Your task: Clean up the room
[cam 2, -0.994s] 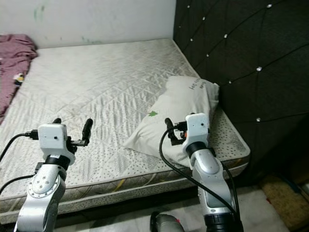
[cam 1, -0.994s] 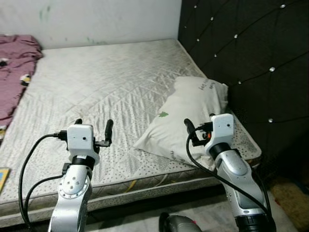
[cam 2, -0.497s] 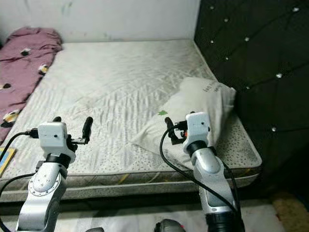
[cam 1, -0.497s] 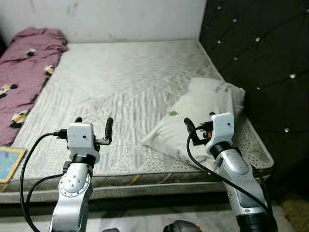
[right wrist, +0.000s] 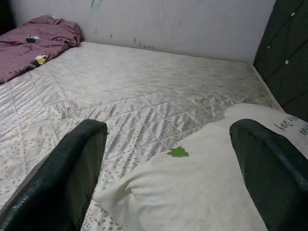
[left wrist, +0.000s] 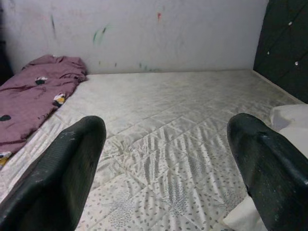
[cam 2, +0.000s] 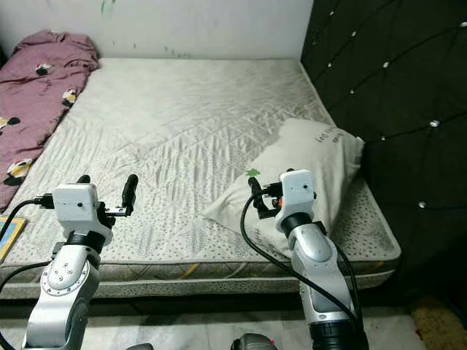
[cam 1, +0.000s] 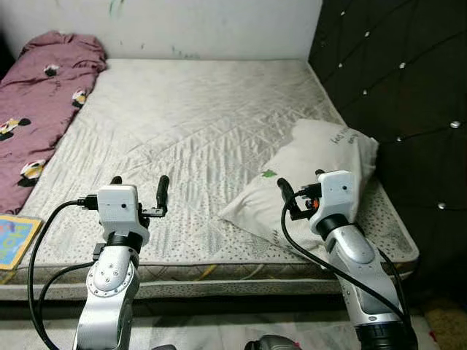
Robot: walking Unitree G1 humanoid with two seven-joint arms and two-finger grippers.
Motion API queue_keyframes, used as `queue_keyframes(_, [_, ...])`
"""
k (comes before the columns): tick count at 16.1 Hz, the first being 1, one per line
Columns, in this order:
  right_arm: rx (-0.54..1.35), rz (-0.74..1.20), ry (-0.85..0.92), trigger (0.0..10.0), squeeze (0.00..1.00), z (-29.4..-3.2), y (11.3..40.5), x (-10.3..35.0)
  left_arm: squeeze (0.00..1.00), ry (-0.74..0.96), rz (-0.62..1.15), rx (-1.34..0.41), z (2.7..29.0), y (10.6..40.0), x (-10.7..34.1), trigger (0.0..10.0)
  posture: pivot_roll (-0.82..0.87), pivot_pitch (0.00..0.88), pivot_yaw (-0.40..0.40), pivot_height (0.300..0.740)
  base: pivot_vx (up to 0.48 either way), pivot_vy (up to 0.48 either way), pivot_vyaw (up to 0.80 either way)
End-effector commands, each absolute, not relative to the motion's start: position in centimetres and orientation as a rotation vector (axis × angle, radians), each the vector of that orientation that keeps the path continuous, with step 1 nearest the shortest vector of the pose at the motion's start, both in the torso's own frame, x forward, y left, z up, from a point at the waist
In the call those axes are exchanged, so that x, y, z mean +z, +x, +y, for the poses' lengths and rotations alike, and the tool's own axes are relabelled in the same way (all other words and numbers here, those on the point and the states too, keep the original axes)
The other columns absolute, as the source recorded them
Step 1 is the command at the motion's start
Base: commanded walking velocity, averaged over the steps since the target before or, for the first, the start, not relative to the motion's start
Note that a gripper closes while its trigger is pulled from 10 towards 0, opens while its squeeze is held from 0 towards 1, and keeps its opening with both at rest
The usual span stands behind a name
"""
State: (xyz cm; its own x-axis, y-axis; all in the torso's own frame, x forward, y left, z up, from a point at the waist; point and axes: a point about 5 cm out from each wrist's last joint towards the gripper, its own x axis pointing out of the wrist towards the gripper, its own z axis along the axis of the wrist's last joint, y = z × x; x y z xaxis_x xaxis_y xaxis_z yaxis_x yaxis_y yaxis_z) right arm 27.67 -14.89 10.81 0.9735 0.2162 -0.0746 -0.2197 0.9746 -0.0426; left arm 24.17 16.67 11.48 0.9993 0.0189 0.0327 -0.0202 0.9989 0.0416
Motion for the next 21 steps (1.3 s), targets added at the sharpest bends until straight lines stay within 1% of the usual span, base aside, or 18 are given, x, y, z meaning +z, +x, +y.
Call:
queue_keyframes(1, [0.229, 0.066, -0.056, 10.0, 0.00, -14.75, 27.88, 11.02, 0.00, 0.052, -0.031, 0.028, 16.83, 24.26, 11.50, 10.0, -0.09, 0.000, -0.015, 0.740, 0.000, 0.000, 0.00])
queue_keyframes(4, [0.233, 0.068, -0.057, 10.0, 0.00, -14.73, 27.84, 10.99, 0.00, 0.062, -0.031, 0.027, 16.81, 24.23, 11.50, 10.0, -0.09, 0.000, -0.016, 0.740, 0.000, 0.000, 0.00])
queue_keyframes(18, [0.246, 0.070, -0.069, 10.0, 0.00, -14.61, 27.87, 10.87, 0.00, 0.054, -0.033, 0.012, 16.51, 24.34, 11.47, 10.0, -0.09, 0.000, -0.019, 0.740, 0.000, -0.334, 0.00])
queue_keyframes(21, [0.246, 0.071, -0.069, 10.0, 0.00, -14.60, 27.87, 10.84, 0.00, 0.043, -0.038, 0.013, 16.46, 24.36, 11.50, 10.0, -0.09, 0.000, -0.019, 0.740, 0.000, 0.000, 0.00])
